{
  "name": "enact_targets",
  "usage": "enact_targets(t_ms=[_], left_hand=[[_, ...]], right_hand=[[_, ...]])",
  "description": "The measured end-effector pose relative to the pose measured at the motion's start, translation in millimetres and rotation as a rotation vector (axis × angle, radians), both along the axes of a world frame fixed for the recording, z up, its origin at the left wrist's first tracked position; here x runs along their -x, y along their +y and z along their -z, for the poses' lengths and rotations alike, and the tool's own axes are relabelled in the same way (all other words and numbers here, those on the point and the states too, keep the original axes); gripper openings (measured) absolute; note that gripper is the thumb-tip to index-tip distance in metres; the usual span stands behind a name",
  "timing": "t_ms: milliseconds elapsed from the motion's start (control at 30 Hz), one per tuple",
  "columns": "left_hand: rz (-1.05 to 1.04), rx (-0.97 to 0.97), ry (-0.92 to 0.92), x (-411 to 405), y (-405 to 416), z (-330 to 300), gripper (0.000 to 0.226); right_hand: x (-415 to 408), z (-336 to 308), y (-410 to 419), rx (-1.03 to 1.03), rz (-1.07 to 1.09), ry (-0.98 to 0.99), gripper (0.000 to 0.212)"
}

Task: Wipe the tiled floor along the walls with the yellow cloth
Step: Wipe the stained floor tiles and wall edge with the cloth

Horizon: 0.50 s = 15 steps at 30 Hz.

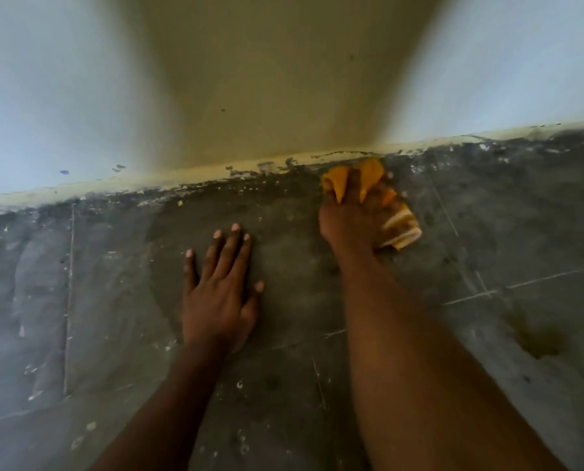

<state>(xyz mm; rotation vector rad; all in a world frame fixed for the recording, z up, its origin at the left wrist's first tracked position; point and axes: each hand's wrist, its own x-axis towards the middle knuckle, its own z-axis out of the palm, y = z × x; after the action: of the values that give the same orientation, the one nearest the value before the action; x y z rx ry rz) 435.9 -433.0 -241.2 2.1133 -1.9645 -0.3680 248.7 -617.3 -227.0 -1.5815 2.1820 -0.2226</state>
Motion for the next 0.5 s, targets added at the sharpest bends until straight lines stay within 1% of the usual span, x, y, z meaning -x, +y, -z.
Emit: enact_targets(t_ms=[33,67,133,167,200,233,267,300,333,400,433,467,500], left_hand=[[0.005,0.014,-0.022,1,-2,4,0.076],[0.012,0.023,-0.028,0,1,7,0.076],[-0.004,0.037,-0.010,-1,1,4,0.075],[-0.011,0.043,-0.006,1,1,3,0.075],[-0.016,0.037,-0.002,2,1,1,0.076],[-0.018,0.020,0.009,2,1,0,0.076],[-0.023,0.006,0.021,2,0,-2,0.076],[-0.026,0.002,0.027,2,0,-3,0.076],[-0.023,-0.003,0.028,1,0,-4,0.076],[-0.029,0.002,0.040,1,0,-5,0.076],[-0.033,0.007,0.038,2,1,-4,0.076],[-0.033,0.010,0.034,3,1,-4,0.076],[-0.031,0.010,0.031,4,-1,-5,0.076]], right_hand=[[-17,3,-1,0.024,-0.065,0.013,0.075],[-31,3,12,0.059,-0.202,0.042,0.069],[-38,-5,49,0.222,-0.549,0.120,0.063],[-27,-3,68,0.278,-0.681,0.159,0.064],[-9,0,82,0.303,-0.764,0.194,0.065],[16,3,85,0.294,-0.795,0.230,0.066],[41,3,73,0.269,-0.763,0.241,0.067],[62,2,54,0.242,-0.647,0.246,0.069],[74,1,31,0.200,-0.469,0.234,0.072],[64,-3,-19,0.115,-0.048,0.169,0.072],[47,-4,-35,0.076,0.064,0.150,0.072],[27,-4,-40,0.068,0.088,0.138,0.073],[9,-3,-36,0.104,0.024,0.122,0.074]])
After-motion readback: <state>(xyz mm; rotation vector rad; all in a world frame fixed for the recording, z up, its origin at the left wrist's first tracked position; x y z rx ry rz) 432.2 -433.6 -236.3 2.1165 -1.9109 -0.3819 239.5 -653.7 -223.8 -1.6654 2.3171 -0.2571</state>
